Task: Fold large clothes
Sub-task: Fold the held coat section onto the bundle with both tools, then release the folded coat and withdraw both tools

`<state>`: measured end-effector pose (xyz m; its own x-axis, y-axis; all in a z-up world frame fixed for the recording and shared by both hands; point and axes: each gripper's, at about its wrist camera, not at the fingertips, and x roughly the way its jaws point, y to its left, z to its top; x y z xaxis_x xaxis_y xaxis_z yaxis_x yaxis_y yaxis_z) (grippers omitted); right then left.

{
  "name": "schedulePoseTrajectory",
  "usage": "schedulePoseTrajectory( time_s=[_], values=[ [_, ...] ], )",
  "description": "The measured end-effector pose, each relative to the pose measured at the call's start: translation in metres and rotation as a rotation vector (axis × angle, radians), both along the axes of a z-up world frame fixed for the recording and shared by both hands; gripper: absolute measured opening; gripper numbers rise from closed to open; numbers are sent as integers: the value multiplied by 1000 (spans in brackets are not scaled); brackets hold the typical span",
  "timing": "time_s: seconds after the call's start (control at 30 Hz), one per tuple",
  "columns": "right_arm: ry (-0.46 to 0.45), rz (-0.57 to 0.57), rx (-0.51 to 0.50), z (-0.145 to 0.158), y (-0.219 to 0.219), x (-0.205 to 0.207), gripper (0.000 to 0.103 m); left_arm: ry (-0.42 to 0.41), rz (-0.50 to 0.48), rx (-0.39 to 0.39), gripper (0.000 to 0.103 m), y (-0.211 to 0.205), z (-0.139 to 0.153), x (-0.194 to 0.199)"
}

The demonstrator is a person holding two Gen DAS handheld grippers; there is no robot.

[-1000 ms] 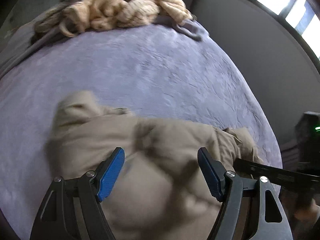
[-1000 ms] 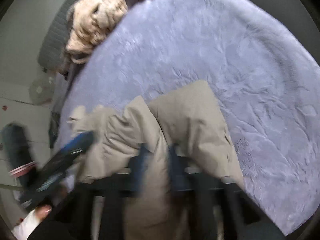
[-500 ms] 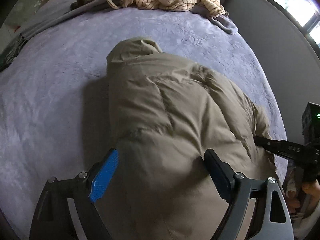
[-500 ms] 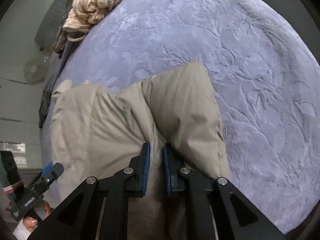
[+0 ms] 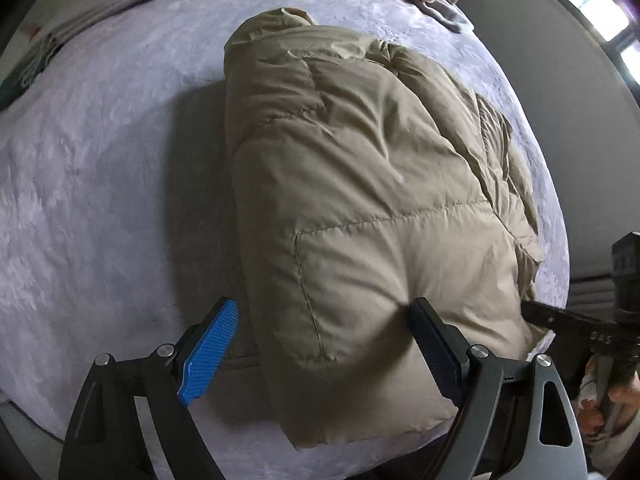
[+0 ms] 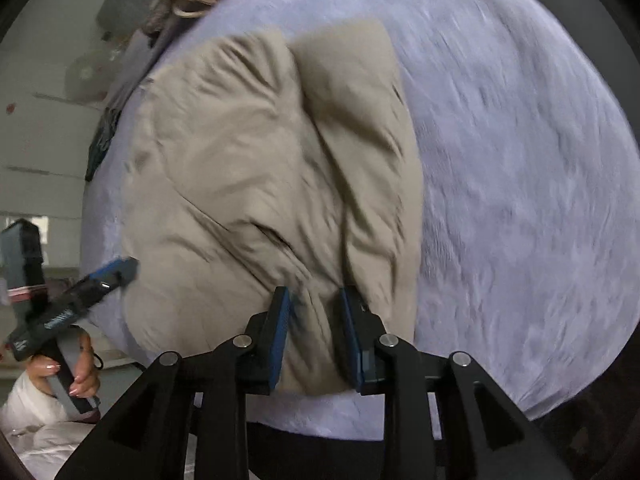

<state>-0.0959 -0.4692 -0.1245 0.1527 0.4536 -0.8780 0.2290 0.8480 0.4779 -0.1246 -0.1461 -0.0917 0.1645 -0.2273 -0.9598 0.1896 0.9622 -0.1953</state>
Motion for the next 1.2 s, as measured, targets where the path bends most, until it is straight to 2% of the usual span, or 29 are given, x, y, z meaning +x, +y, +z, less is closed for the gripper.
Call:
schedulePoseTrajectory(
  time_s=[0.13,0.47,0.5,0.57,0.73,0.87,0.97,1.07,1.13,1.2],
  values=[
    [41,-69,42,-14,-5,-13,29,-16,-8,10,88,4,5,-7],
    [-13,-136,-29,5,4,-26,37,-29,28,10,88,32,8,-29],
    [-22,-155,-29,7,4,-29,40,-39,26,18,89,36,9,-32],
    [-43,-188,-25,11,6,-36,43,-49,28,41,103,41,10,-36],
    [-83,-224,-54,28,10,-54,47,-64,32,73,103,55,11,-51],
    [-123,-253,-76,47,7,-77,57,-82,25,79,103,63,12,-59],
    [-138,-262,-95,58,11,-83,59,-88,21,64,103,67,14,-62],
    [-150,-263,-105,68,15,-87,73,-88,23,56,103,70,15,-63],
    [-157,-260,-107,72,18,-87,73,-87,26,58,103,71,16,-62],
    [-154,-254,-112,74,22,-80,80,-86,32,56,103,70,17,-59]
  ],
)
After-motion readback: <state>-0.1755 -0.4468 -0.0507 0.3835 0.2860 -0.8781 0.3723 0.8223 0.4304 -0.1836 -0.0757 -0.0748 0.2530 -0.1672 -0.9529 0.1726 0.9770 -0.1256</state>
